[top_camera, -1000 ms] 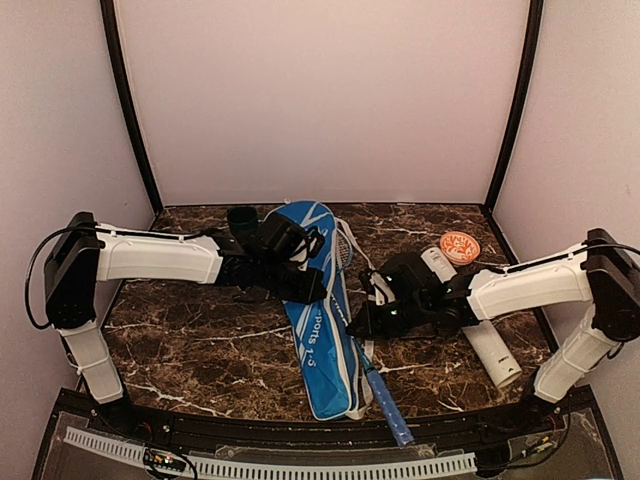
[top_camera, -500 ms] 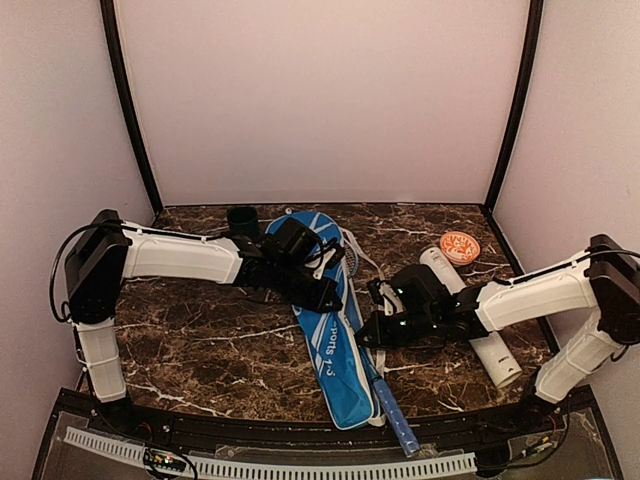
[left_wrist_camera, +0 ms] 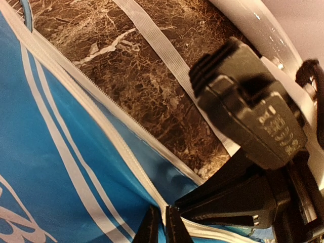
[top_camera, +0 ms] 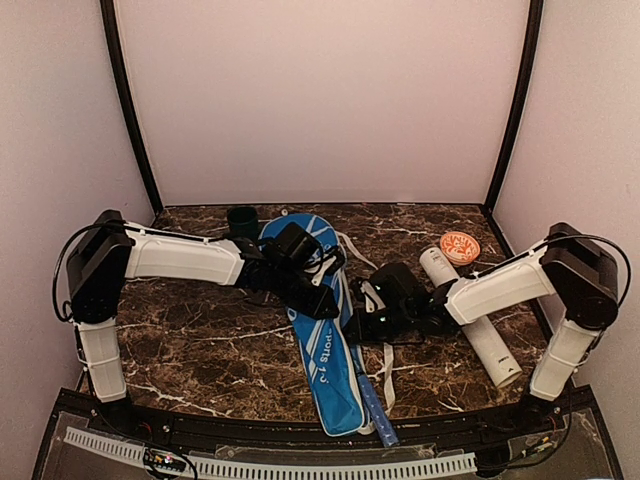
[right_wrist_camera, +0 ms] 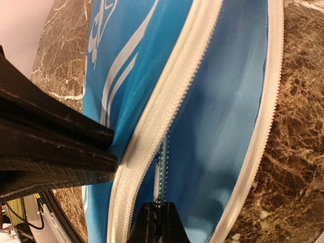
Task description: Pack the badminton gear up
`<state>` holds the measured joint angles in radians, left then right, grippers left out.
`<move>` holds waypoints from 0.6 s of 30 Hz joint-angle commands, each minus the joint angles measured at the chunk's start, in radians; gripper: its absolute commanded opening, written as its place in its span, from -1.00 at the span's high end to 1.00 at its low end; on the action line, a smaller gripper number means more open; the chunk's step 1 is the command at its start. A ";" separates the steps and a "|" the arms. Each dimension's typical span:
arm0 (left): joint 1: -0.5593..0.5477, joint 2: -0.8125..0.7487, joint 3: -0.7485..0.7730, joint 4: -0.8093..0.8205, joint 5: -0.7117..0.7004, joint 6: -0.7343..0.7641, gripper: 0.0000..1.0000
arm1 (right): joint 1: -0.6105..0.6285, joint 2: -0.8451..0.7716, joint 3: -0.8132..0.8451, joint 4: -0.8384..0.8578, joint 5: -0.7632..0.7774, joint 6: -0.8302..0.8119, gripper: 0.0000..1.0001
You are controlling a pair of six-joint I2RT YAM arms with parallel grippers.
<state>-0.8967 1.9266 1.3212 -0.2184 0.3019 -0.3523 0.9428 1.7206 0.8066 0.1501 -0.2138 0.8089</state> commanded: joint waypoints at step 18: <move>0.319 -0.208 -0.329 0.323 -0.116 -0.195 -0.21 | -0.008 0.076 -0.056 0.292 -0.128 0.048 1.00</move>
<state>-0.5797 1.6440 0.9558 -0.0128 0.1246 -0.5400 0.9264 1.7870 0.7654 0.3237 -0.2932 0.8608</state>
